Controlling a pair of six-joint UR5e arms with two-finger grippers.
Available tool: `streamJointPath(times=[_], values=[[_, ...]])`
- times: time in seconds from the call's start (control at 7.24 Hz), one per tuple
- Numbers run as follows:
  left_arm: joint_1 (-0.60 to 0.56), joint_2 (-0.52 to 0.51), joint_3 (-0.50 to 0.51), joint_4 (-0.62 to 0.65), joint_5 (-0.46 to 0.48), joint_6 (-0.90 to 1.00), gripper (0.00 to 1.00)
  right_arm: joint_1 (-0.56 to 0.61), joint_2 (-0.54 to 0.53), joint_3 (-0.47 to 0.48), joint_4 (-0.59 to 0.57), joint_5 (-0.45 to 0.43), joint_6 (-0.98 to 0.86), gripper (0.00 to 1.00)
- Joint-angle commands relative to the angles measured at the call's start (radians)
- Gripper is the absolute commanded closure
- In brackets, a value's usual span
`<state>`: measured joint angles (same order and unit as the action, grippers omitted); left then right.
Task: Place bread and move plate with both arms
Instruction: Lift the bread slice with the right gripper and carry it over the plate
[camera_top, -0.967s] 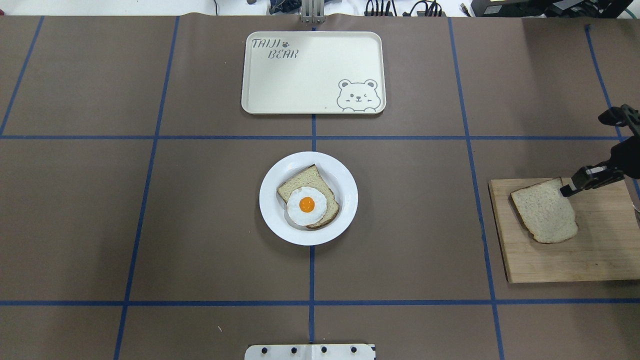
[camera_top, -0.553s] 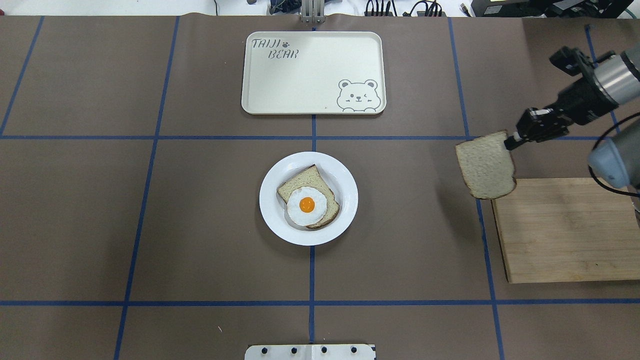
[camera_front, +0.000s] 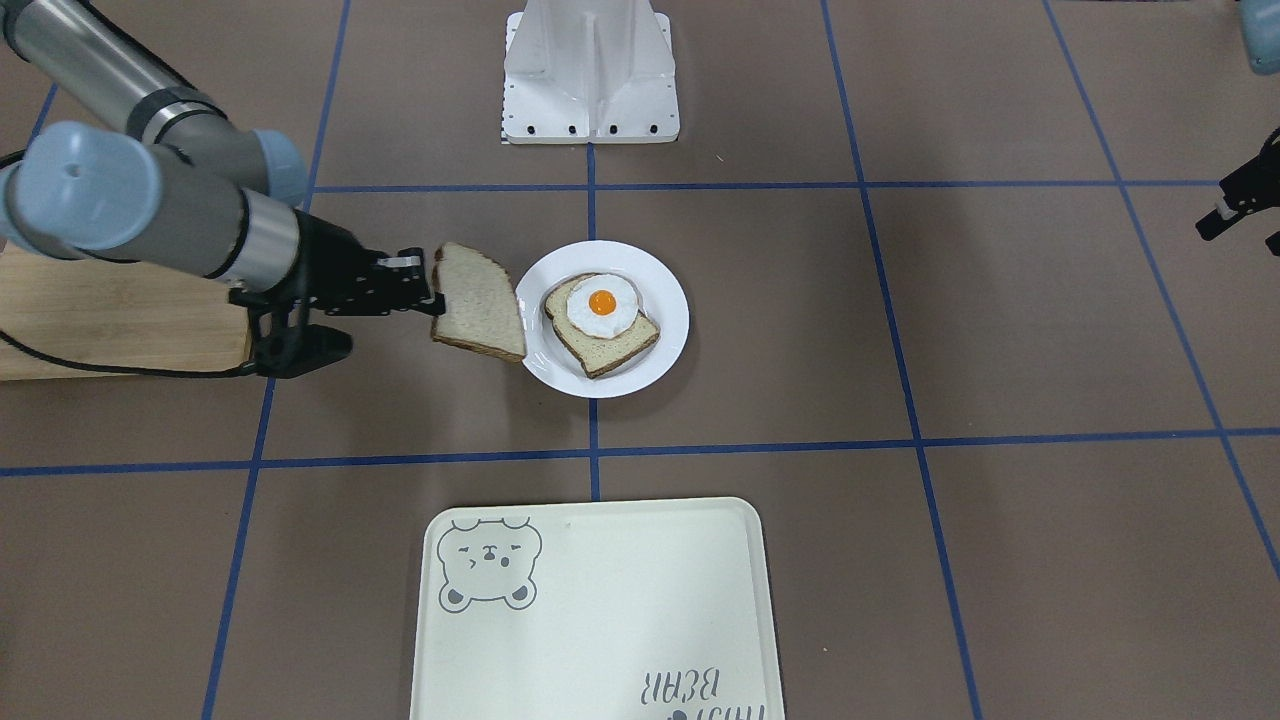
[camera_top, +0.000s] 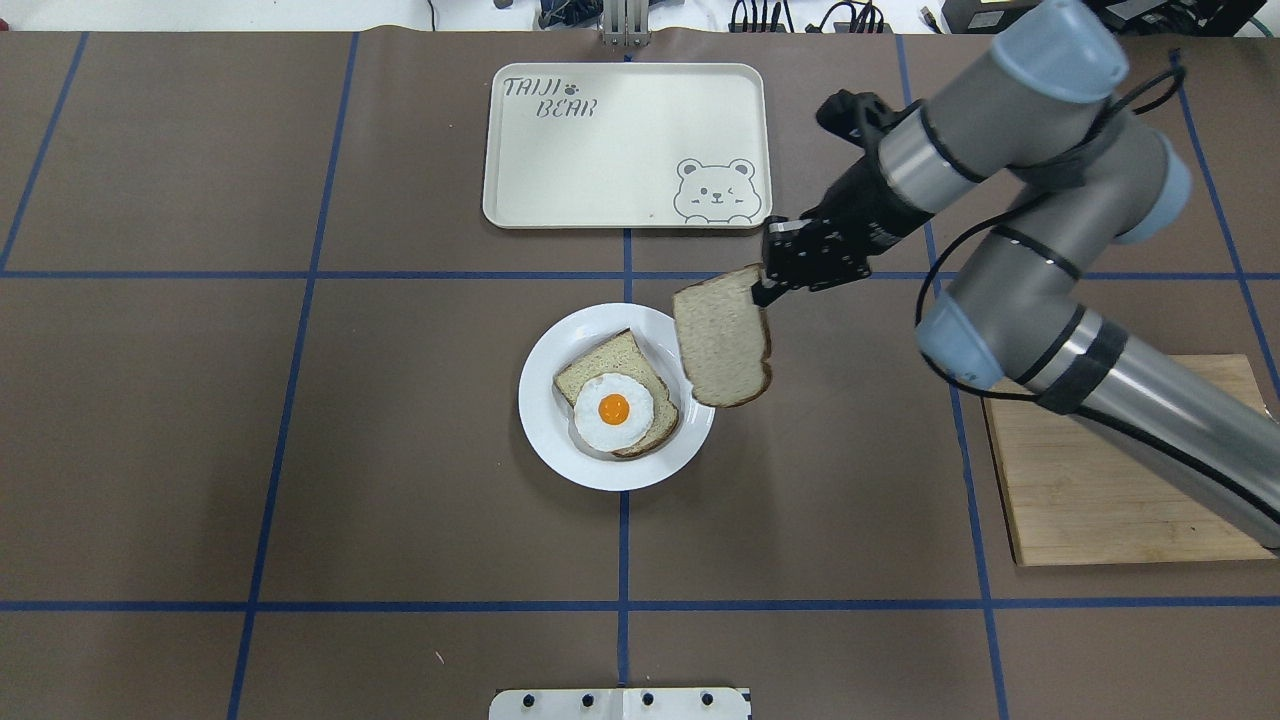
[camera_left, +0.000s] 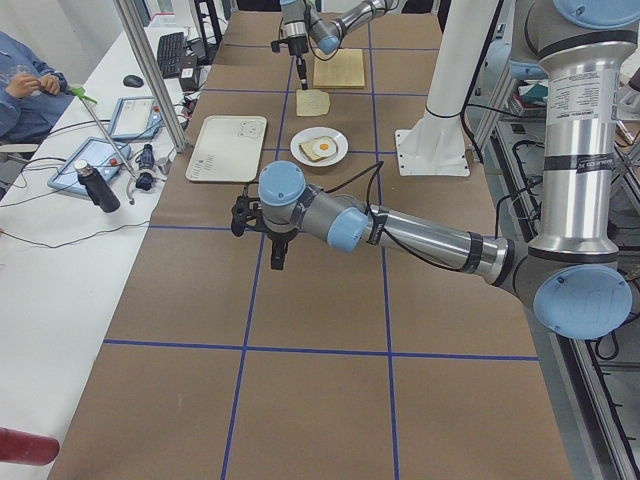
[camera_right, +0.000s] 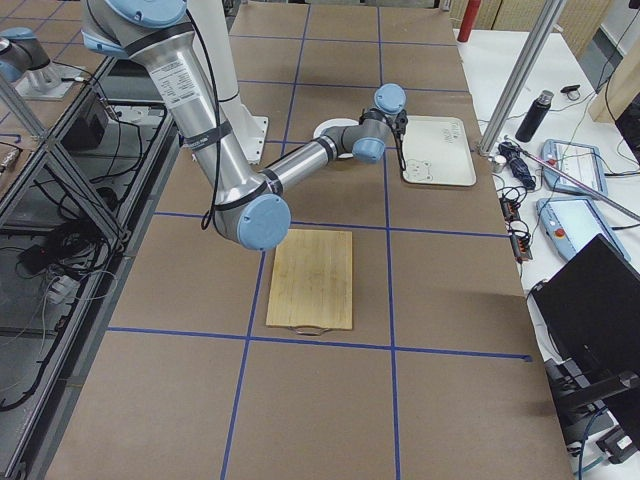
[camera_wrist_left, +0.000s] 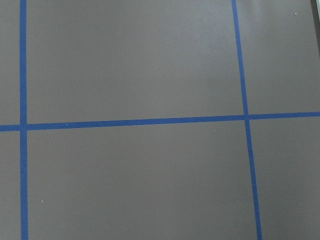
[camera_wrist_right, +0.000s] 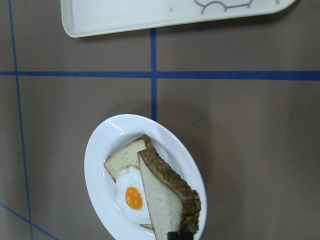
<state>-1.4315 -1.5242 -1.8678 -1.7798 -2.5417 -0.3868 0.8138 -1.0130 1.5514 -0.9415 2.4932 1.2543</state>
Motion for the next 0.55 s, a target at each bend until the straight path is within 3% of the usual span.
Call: streamJointPath(times=[0.0,0.41], values=[[0.002,-0.001,0.004,-0.001,0.0,0.0,0.02,-0.117,0.097,-0.039,0.003,-0.105,0.027,1.0],[0.002,-0.001,0.012,-0.001,-0.002,0.002,0.02,-0.176,0.145,-0.108,0.009,-0.148,0.004,1.0]])
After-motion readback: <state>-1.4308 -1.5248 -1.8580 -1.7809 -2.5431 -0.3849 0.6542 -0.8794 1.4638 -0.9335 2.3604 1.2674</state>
